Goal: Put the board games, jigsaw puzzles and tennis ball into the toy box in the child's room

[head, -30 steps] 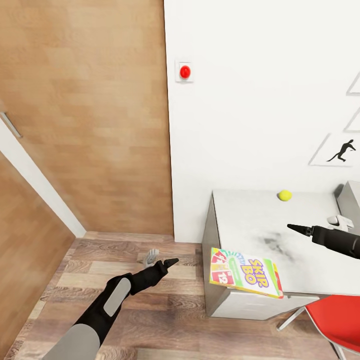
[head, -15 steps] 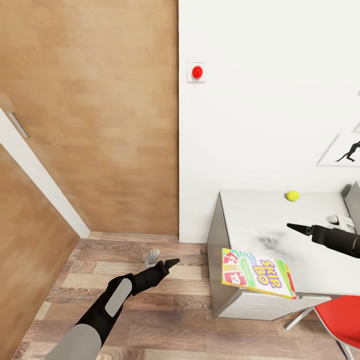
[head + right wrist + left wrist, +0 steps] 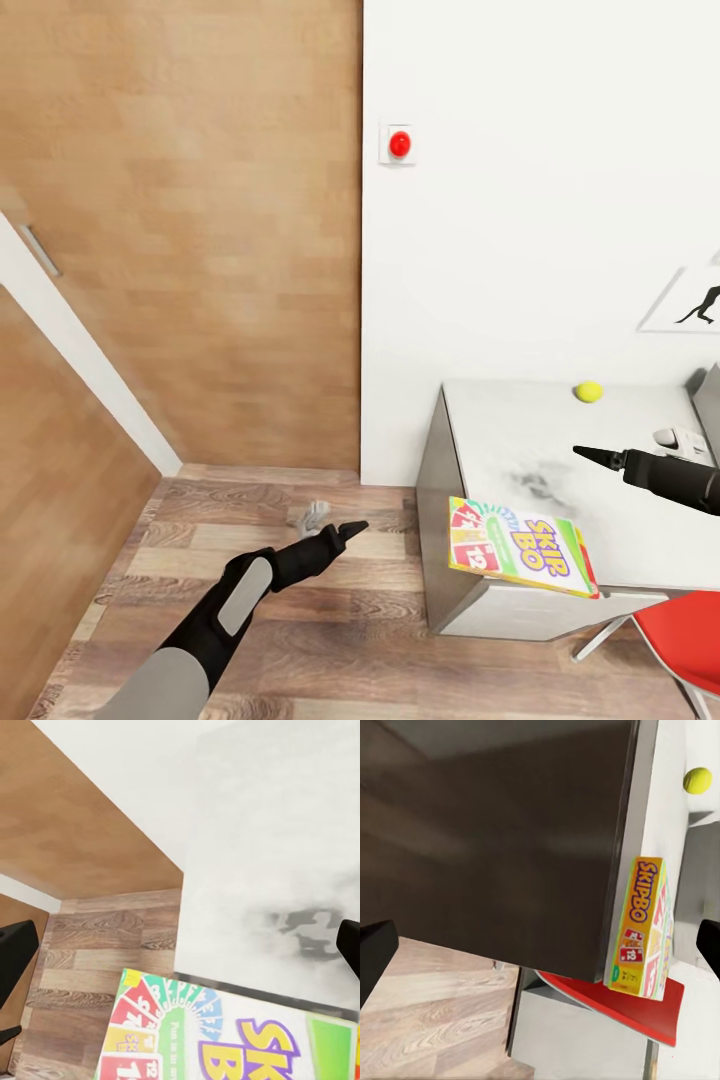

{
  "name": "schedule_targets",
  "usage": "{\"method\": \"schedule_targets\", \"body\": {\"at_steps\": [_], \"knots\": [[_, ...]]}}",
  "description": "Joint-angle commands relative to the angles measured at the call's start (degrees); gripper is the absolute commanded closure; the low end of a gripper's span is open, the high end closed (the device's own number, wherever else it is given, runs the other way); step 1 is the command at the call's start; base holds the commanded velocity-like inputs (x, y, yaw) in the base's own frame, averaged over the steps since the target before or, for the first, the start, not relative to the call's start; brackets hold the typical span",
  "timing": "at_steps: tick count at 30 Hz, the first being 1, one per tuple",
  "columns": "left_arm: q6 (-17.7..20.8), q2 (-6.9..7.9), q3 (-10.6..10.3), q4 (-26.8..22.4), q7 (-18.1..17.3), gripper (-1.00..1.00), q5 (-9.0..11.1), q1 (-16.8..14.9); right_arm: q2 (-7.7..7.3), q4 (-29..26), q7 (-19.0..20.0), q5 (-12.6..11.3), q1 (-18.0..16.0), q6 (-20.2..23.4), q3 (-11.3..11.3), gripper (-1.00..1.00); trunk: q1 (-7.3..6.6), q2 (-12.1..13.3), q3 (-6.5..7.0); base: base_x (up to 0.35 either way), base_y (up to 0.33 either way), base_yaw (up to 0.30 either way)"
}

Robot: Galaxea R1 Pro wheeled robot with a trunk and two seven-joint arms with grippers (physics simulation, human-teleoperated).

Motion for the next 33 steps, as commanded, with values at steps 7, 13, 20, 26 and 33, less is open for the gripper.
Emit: {"method": "schedule_targets", "body": {"at_steps": [7,13,20,26,33], "knots": [[-0.41,-0.18,-1.09,0.04,0.06,-1.0,0.28,-0.2,0.0,-0.11,0.6,0.55,0.0,0.28,-0.07,-1.0,0.03,-0.11,-0.1,0.0,0.007,0.0],[-0.92,-0.25,-1.36,0.07,0.04,-1.0,0.26,-0.24,0.0,-0.14,0.6,0.56,0.01,0.29,-0.07,-1.0,0.03,-0.11,-0.1,0.043,0.034,0.0],[-1.32,-0.29,-1.58,0.12,0.05,-1.0,0.24,-0.27,0.0,-0.2,0.6,0.56,0.02,0.3,-0.07,-1.0,0.03,-0.11,-0.1,0.157,0.042,0.0],[-1.43,-0.3,-1.64,0.14,0.08,-1.0,0.24,-0.28,0.0,-0.23,0.6,0.56,0.02,0.3,-0.07,-1.0,0.03,-0.11,-0.1,0.08,0.016,0.0],[-1.49,-0.33,-1.67,0.16,0.1,-1.0,0.23,-0.29,0.0,-0.25,0.6,0.56,0.02,0.3,-0.07,-1.0,0.03,-0.11,-0.1,0.034,0.007,0.0]]}}
